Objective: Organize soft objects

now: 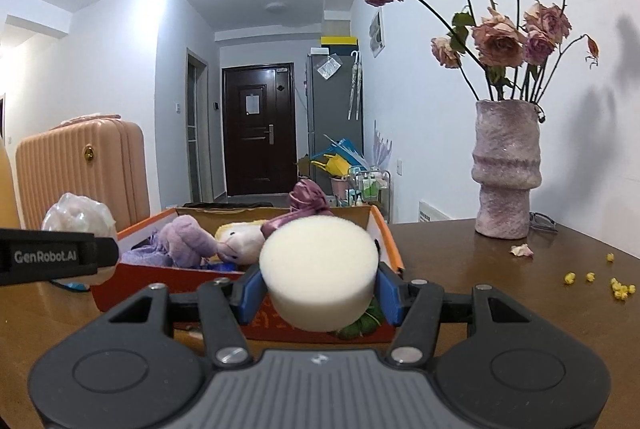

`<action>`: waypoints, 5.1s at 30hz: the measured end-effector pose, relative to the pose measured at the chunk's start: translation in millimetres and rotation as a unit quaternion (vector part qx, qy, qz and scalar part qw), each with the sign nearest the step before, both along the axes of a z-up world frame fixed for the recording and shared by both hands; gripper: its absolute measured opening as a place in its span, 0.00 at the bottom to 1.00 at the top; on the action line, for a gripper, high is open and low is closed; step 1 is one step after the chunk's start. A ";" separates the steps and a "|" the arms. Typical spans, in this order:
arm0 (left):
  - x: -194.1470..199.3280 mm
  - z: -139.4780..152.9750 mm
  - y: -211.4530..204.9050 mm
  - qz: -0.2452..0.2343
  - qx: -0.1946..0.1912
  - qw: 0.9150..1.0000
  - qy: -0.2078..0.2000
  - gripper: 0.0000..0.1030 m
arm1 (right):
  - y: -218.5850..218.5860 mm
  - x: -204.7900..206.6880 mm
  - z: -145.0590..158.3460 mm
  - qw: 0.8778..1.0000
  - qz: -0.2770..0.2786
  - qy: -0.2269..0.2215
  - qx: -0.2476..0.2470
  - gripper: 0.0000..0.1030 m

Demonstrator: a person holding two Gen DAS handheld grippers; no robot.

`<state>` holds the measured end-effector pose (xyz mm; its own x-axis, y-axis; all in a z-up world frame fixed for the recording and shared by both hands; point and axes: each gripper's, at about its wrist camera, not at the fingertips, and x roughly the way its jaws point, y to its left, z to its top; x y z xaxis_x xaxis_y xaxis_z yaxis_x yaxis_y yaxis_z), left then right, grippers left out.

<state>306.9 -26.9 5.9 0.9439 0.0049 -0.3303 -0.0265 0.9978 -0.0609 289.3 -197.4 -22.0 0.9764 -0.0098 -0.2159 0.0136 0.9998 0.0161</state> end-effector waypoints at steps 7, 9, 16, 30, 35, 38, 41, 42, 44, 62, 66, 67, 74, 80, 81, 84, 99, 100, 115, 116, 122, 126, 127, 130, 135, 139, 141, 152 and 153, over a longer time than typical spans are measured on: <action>14.4 0.4 5.4 0.008 -0.001 1.000 -0.004 0.47 | 8.7 19.4 0.9 1.000 0.003 -0.005 0.004 0.55; 18.5 0.6 6.6 0.009 -0.003 1.000 -0.005 0.47 | 11.5 25.4 0.9 1.000 0.002 -0.007 0.006 0.55; 38.4 1.6 8.1 0.013 -0.005 1.000 -0.010 0.47 | 15.8 47.8 1.7 1.000 0.000 -0.016 0.011 0.55; 101.4 2.5 13.4 0.039 -0.011 0.999 -0.016 0.48 | 29.8 99.6 5.1 0.998 0.005 -0.053 -0.013 0.55; 131.4 2.9 14.5 0.039 -0.012 0.999 -0.016 0.49 | 35.6 127.5 6.6 0.998 0.015 -0.059 -0.023 0.55; 147.6 1.4 16.1 0.035 -0.008 0.999 -0.012 0.51 | 39.5 144.4 6.9 0.998 0.022 -0.051 -0.030 0.56; 162.8 -1.1 16.8 0.026 -0.002 1.000 -0.003 0.58 | 40.5 161.2 7.0 0.998 0.034 -0.031 -0.035 0.58; 166.6 -1.3 16.9 0.023 0.001 1.000 -0.002 0.65 | 40.1 165.2 6.8 0.998 0.039 -0.023 -0.035 0.60; 170.1 -2.1 20.2 0.018 0.000 1.000 0.001 0.75 | 38.0 169.7 6.5 0.998 0.043 -0.008 -0.034 0.63; 127.4 14.1 36.5 0.003 -0.019 1.000 -0.016 1.00 | 1.3 133.0 22.1 0.997 0.049 0.037 0.043 0.97; 98.2 24.7 44.6 0.000 -0.029 0.999 -0.024 1.00 | -6.0 104.1 35.9 0.997 0.053 0.031 0.052 1.00; 90.1 27.3 45.2 0.001 -0.028 0.999 -0.027 1.00 | -7.4 93.1 40.1 0.997 0.054 0.026 0.051 1.00; 9.3 46.2 46.4 -0.004 -0.002 0.998 -0.057 1.00 | -13.9 15.4 64.5 0.998 0.059 0.009 0.035 1.00; -69.5 60.4 42.0 -0.017 0.015 0.998 -0.066 1.00 | -11.1 -69.0 74.7 0.998 0.070 -0.004 0.006 1.00; -83.5 60.4 41.1 -0.019 0.016 0.997 -0.067 1.00 | -12.0 -84.6 75.0 0.997 0.072 -0.006 0.003 1.00; -126.0 56.7 37.0 -0.028 0.019 0.997 -0.069 1.00 | -15.3 -124.0 74.1 0.997 0.074 -0.008 -0.005 1.00; -250.3 31.7 28.7 -0.034 0.029 0.997 -0.071 1.00 | -37.1 -244.3 60.4 0.998 0.063 -0.010 -0.001 1.00; -253.2 31.3 28.6 -0.034 0.029 0.996 -0.071 1.00 | -37.9 -247.2 59.3 0.998 0.063 -0.009 0.000 1.00; -265.0 30.8 24.3 -0.037 0.033 0.996 -0.076 1.00 | -37.2 -259.6 56.9 0.998 0.068 -0.011 0.003 1.00; -265.6 30.8 23.9 -0.037 0.033 0.996 -0.076 1.00 | -36.8 -260.1 57.1 0.998 0.068 -0.012 0.003 1.00; -267.2 31.0 23.3 -0.038 0.034 0.996 -0.078 1.00 | -35.8 -260.2 57.8 0.998 0.068 -0.013 0.003 1.00; -267.1 30.8 23.3 -0.038 0.034 0.996 -0.078 1.00 | -35.9 -260.2 58.3 0.998 0.068 -0.014 0.003 1.00; -266.9 30.7 23.4 -0.038 0.034 0.996 -0.078 1.00 | -35.9 -260.2 58.4 0.998 0.068 -0.014 0.003 1.00; -267.0 30.7 23.3 -0.038 0.034 0.996 -0.078 1.00 | -35.9 -260.1 58.3 0.998 0.068 -0.014 0.003 1.00; -267.0 30.5 23.2 -0.038 0.035 0.996 -0.078 1.00 | -35.9 -260.2 58.3 0.998 0.068 -0.014 0.003 1.00; -267.3 30.3 23.0 -0.038 0.035 0.996 -0.078 1.00 | -35.8 -260.3 58.3 0.998 0.068 -0.014 0.002 1.00; -267.3 30.4 22.8 -0.039 0.035 0.996 -0.078 1.00 | -35.9 -260.2 58.2 0.998 0.068 -0.014 0.002 1.00; -267.6 31.2 22.3 -0.039 0.036 0.995 -0.078 1.00 | -35.6 -260.2 58.0 0.998 0.068 -0.014 0.002 1.00; -267.6 31.2 22.3 -0.039 0.036 0.995 -0.078 1.00 | -35.7 -260.0 57.9 0.998 0.068 -0.013 0.002 1.00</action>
